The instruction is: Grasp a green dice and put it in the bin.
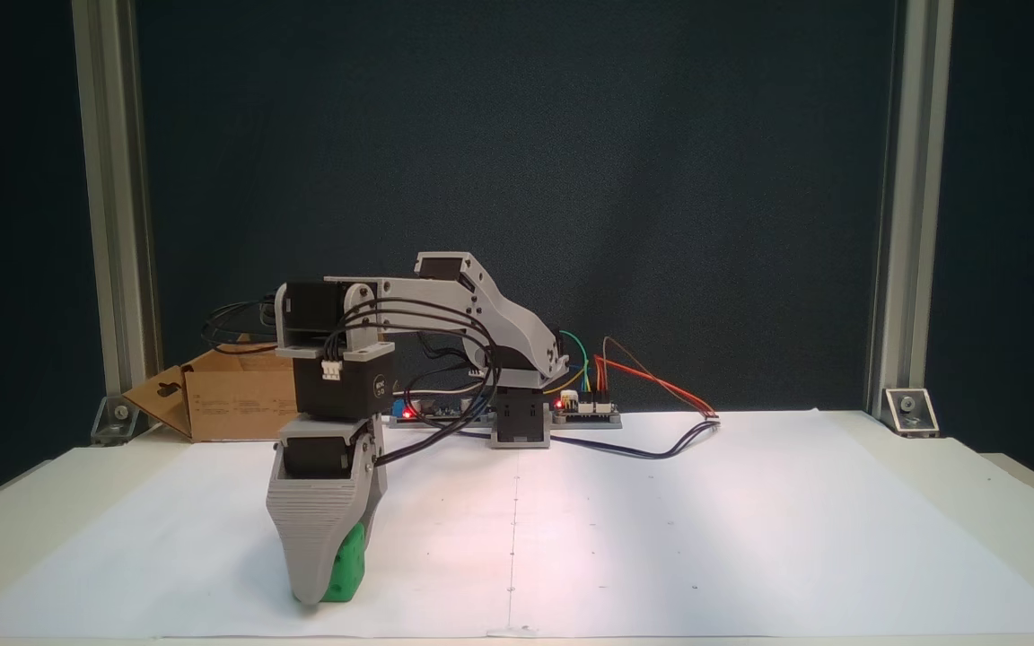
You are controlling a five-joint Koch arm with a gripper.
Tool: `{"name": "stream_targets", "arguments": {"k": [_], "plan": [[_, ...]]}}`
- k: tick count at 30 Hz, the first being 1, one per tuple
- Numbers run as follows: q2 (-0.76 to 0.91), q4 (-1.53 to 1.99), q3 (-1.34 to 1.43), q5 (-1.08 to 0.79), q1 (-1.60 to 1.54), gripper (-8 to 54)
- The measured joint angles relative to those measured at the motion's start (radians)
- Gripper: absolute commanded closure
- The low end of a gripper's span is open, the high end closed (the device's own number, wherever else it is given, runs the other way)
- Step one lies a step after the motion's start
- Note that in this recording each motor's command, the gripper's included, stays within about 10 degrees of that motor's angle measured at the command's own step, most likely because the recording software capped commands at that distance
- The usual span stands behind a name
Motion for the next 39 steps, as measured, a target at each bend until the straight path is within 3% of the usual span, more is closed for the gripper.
{"name": "stream_targets", "arguments": {"k": [17,24,32,39], "plan": [[0.000,-0.023,0.000,0.000,0.031,6.8],[0.000,-0.025,0.000,0.000,0.037,32.9],[0.002,-0.008,0.000,0.009,0.035,34.1],[0.235,0.091,0.000,0.054,0.037,34.1]]}}
